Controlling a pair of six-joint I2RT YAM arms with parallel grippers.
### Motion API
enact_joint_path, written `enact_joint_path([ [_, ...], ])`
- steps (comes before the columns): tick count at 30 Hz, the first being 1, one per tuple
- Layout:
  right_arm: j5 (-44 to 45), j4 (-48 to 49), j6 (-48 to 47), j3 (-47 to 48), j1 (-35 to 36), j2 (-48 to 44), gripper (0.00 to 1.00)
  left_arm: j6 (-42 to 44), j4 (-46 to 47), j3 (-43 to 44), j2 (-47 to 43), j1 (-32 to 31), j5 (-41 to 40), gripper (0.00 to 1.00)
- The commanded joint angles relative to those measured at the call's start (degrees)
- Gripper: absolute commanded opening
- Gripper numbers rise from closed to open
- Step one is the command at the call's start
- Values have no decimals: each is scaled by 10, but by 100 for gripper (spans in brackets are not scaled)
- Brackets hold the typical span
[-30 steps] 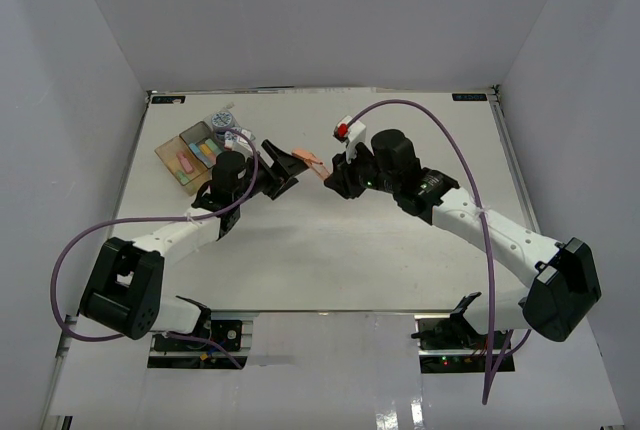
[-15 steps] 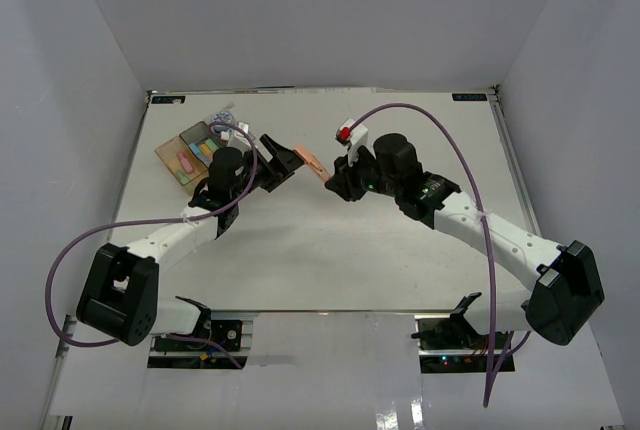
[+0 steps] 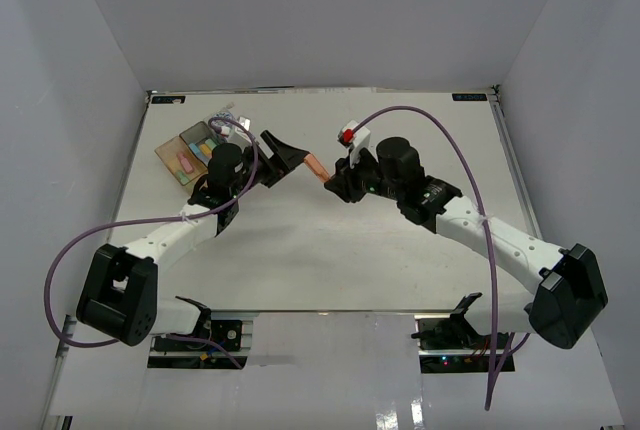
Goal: Sort the stationery into containers
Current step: Close the pen cap on the pen.
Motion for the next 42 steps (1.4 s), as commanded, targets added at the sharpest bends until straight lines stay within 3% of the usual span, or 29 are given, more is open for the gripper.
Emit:
enact_joint_path([
  [1,-1,47,5,-8,3,-19,20,10,-1,21,-27,-3,13,91],
  [8,5,129,4,-49,2,-39,20,41,-40,33,-46,-3,19,91],
  [18,3,311,-93,-160,2,-89,19,222,-335,171,-85,26,-32,93],
  [23,-6,366,-121,-183,2,-85,17,295,-442,292,-75,38,-9,93],
  [25,-11,384,-127,-183,2,-78,17,312,-481,340,-60,38,37,92],
  [28,-13,402,-137,-182,3,-65,17,304,-509,371,-40,38,104,91],
  [32,-14,398,-158,-166,2,-50,17,282,-513,385,-13,37,185,82],
  [42,-21,385,-184,-132,2,-13,16,285,-510,393,22,11,184,68],
])
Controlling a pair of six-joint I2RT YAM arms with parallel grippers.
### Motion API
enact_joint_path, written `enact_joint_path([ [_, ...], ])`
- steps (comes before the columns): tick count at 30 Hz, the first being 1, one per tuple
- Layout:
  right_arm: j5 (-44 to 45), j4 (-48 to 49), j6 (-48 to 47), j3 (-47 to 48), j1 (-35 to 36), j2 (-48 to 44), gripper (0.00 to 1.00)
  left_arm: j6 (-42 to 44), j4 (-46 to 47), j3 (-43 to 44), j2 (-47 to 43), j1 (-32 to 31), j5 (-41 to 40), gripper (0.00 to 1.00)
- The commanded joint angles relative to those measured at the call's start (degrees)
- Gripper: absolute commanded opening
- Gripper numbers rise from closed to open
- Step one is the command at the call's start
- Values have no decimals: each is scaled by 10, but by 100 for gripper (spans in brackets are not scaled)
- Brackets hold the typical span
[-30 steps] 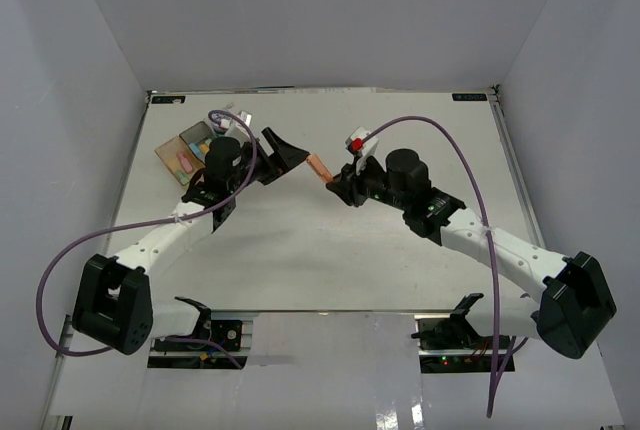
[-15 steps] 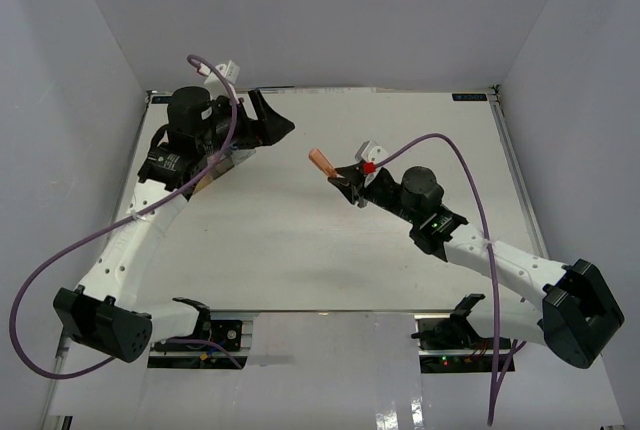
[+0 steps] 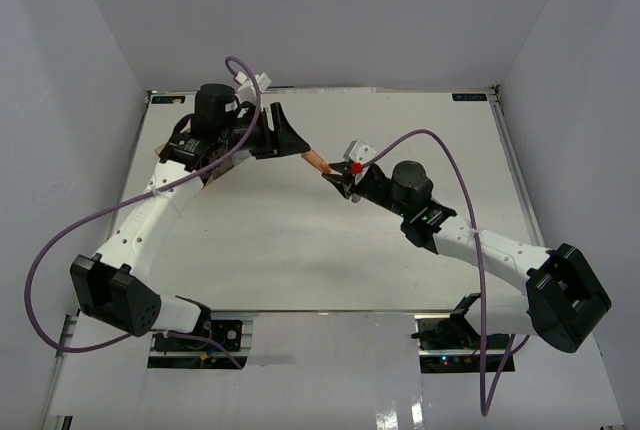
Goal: Sort the stationery into containers
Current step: Close the pen cap on the pen.
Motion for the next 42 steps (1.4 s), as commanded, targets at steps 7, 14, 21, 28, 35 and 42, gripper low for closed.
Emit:
enact_joint_path([
  [7,-8,24,-24,44,3,18,16,6,3,12,10,-17,11,65],
  [14,-11,19,-24,50,5,28,16,5,16,11,19,-18,5,61],
  [21,-16,16,-25,50,6,32,16,6,26,3,16,-18,-15,58],
  [28,-17,13,-23,52,6,33,16,14,32,-2,6,-18,-13,50],
  [35,-15,12,-22,53,6,36,16,26,28,-13,-5,-18,-12,48],
  [42,-11,11,-23,55,6,40,16,37,16,-16,-9,-18,-14,49],
])
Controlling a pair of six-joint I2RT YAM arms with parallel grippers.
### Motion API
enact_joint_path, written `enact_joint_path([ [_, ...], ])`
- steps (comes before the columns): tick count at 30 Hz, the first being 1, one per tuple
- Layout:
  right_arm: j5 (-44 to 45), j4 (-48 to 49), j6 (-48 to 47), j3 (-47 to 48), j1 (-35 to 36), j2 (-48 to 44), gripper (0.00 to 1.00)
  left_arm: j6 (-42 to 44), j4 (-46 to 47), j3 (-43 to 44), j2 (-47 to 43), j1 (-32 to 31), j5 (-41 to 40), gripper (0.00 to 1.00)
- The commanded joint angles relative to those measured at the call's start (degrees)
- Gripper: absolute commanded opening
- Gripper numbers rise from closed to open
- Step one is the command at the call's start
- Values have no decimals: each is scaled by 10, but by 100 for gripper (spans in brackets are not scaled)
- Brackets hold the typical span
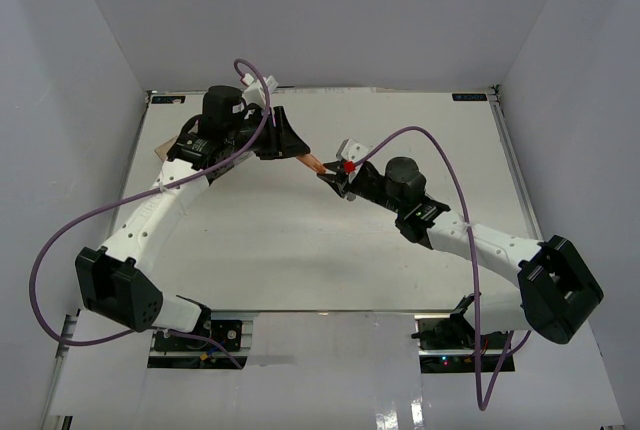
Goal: Sort the stationery into containers
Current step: Close the pen cap on the pen.
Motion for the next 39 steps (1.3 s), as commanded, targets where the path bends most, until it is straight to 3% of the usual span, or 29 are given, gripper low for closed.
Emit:
enact_joint_path([
  [1,1,17,-8,29,2,5,16,14,-4,-4,-28,-2,-5,49],
  [8,0,17,-8,29,2,7,16,22,-4,-4,-23,-2,-3,44],
  [13,0,20,-5,31,3,8,16,23,-4,-9,-23,-3,2,35],
  [24,0,20,-6,34,3,5,16,29,-6,-21,-28,-4,-2,31],
  [30,-1,21,-6,42,3,5,16,30,-7,-25,-28,-7,0,8],
  [39,-7,22,-9,61,4,-4,13,28,-11,-42,-29,-9,0,6],
])
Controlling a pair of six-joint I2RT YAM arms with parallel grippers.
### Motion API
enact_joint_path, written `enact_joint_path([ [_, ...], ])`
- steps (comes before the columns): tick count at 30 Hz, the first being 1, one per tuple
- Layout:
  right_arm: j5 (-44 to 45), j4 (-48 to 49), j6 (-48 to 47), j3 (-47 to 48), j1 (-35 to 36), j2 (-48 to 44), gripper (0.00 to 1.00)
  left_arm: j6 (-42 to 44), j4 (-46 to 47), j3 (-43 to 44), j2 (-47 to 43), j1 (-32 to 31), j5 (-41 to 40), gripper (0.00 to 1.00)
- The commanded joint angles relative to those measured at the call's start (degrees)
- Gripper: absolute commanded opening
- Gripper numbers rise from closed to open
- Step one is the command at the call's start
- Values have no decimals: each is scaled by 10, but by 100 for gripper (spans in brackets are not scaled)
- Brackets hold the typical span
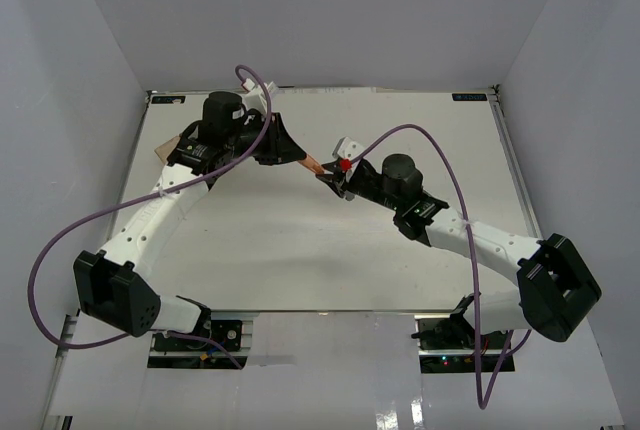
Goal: Sort the stationery into containers
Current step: Close the pen cap on the pen.
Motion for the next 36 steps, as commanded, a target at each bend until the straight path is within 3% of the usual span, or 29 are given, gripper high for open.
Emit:
enact_joint_path([
  [1,-2,49,-11,47,4,-11,13,5,-19,-15,-13,-6,6,6],
  [36,-8,74,-52,120,11,-32,11,-27,-11,-58,27,-28,23,0],
])
